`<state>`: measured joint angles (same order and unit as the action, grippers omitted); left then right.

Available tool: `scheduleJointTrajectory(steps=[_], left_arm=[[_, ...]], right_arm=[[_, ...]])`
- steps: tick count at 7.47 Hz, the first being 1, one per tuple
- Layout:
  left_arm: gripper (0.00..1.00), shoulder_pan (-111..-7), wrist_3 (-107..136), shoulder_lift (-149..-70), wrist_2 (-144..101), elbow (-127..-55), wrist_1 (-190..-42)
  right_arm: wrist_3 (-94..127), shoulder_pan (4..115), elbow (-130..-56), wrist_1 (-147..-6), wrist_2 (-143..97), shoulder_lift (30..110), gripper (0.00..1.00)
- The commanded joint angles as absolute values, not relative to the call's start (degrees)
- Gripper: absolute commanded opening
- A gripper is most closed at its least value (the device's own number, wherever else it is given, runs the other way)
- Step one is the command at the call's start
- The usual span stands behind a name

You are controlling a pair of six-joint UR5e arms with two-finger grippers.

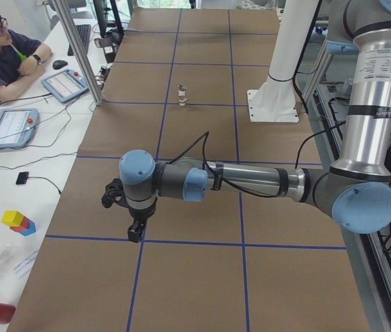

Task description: Assemble PPR valve and pipe with both arms

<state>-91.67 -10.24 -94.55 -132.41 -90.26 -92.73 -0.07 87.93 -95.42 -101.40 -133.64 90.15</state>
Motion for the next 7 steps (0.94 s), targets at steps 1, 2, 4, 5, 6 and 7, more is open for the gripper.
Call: scheduleJointTrajectory(steps=[1,2,4,5,6,7], left_arm=[[1.0,-91.7,-10.2,-94.3,-132.4,-90.3,-92.6],[1.0,-91.6,-10.2,-94.3,-132.4,-90.3,-92.6],[1.0,-91.6,-10.2,-94.3,-132.4,-89.9,-92.7],[1.0,-91.6,-10.2,-94.3,-132.4,-89.7,-92.7],[1.0,-91.6,-10.3,-94.3,-132.4,-89.7,-92.7],[1.0,-91.6,-10.3,-94.3,-132.4,-89.6,-92.7]], right_arm=[[0.2,88.1,-95.9,-101.3,-133.7,90.4,1.0],[0.2,88.1,-95.9,-101.3,-133.7,90.4,1.0],[0.0,88.1,-95.9,-101.3,-133.8,90.4,1.0],[0.0,88.1,-95.9,-101.3,-133.9,90.4,1.0],[0.0,88.1,-96.0,-101.3,-133.9,90.4,1.0],[0.0,88.1,-96.0,-101.3,-134.0,90.4,1.0]])
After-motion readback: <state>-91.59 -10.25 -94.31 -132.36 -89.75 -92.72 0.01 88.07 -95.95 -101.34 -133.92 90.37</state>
